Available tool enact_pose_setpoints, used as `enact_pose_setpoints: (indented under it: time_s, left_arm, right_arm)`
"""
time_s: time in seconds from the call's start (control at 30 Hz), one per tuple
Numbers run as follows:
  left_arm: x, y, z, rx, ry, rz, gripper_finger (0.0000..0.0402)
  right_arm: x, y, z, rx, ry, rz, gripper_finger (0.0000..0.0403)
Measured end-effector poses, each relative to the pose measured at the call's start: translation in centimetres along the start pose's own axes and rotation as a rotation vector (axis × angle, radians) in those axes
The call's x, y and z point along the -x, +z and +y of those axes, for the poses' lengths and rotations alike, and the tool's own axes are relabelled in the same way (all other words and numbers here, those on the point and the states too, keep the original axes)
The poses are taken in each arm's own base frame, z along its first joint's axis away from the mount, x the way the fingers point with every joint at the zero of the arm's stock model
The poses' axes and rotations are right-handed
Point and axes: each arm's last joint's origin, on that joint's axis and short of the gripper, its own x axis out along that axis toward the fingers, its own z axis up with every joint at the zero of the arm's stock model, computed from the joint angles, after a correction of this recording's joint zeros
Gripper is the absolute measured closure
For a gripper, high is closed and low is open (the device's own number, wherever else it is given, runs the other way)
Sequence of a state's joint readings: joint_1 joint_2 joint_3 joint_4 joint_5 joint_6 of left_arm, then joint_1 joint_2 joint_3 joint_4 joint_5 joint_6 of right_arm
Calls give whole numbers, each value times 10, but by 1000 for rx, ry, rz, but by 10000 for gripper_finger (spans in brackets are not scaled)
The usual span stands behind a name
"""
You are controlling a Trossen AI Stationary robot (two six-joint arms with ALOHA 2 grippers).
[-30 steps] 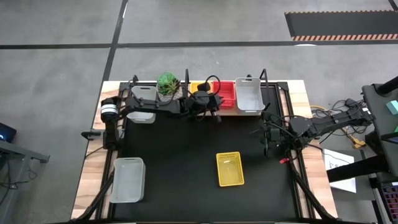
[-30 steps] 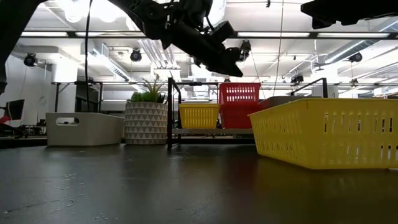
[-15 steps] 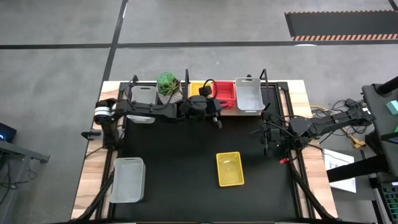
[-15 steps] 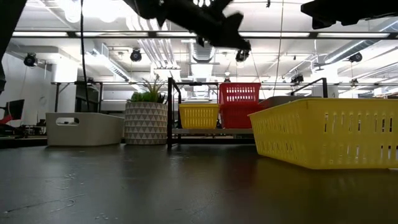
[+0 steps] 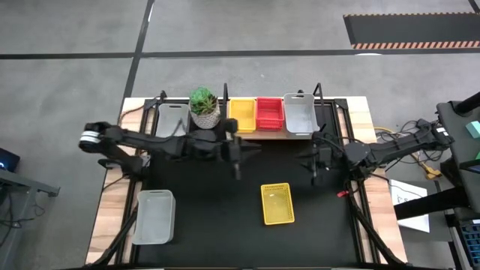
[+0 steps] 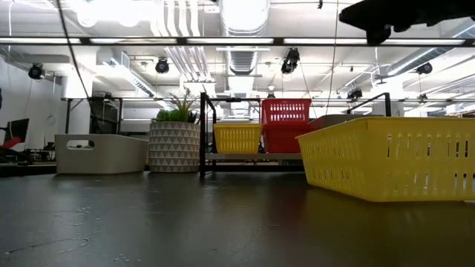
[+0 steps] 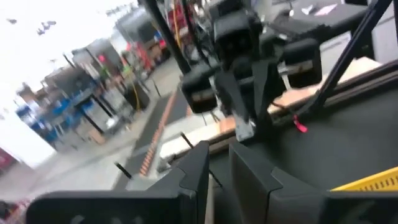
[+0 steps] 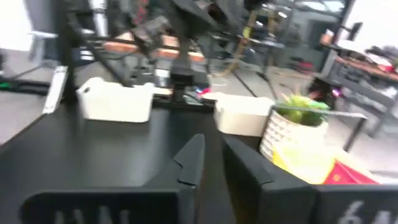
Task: Stack baskets on shelf by color
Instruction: Stack the red bin on top of red bin on the shelf
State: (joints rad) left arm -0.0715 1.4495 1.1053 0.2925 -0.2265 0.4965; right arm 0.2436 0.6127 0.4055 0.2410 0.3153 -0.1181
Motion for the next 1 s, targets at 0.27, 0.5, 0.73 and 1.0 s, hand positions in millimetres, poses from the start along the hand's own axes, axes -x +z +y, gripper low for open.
enact_pose_setpoints:
  time_s: [0.27,0.5,0.73,1.0]
  left_arm:
    - [61,-8,9,-17,35,-68,355]
    - [103,-22,13,-30,65,-92,355]
    - [125,-41,10,-107,126,-174,355]
    - [135,-47,9,-126,172,-236,355]
  right_arm:
    - [-33,35,-1,15,-157,95,253]
    - [-63,76,-32,27,-279,287,221]
    - [-93,97,-96,-1,-206,540,218]
    - [-113,80,-159,-123,46,756,218]
